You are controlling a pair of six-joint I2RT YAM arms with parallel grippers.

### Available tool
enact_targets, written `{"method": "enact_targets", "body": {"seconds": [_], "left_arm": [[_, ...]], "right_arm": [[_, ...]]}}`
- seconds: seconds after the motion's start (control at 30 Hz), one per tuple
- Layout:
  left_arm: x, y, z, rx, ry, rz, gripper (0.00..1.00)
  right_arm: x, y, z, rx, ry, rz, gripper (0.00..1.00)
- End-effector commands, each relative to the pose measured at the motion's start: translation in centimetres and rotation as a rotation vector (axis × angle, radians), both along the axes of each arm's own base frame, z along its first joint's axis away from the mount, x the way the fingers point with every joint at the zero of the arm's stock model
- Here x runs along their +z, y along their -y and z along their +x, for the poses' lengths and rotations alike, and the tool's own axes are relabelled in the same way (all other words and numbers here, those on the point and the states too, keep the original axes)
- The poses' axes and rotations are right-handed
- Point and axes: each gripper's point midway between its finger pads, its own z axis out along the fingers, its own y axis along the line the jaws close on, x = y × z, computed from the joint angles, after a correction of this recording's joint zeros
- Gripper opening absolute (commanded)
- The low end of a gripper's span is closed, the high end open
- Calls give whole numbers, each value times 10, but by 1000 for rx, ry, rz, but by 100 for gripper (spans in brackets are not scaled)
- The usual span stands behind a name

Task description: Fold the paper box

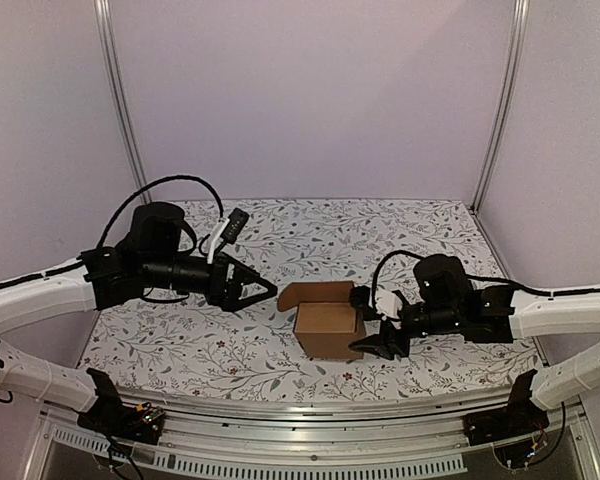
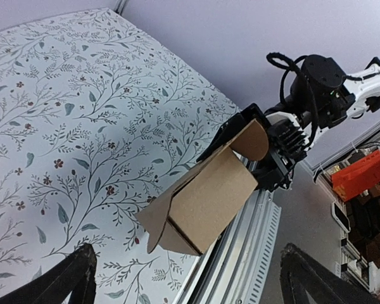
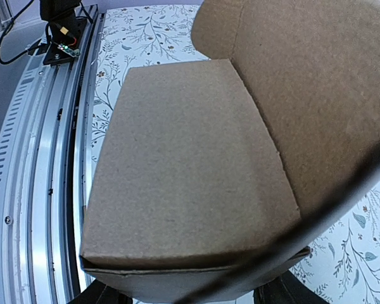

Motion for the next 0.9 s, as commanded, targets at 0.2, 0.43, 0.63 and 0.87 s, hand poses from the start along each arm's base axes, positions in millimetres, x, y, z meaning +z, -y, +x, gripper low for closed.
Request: {"method": "enact_targets", "body": {"seconds": [0.2,0.43,0.63,0.87], "left_arm": [[-46,18,5,-3,112,201,88],[-79,10,30,131,110,354,70],[-91,10,38,162,109,419,64],[-93,16,38,147,111,430,37]], "right_arm": [[-13,-38,20,100,-59,63,41],[-32,-45,30,86,-32,64,38],[-41,-47,31,88,-24,72,37],[-51,-47,33,78,-17,81,37]]}}
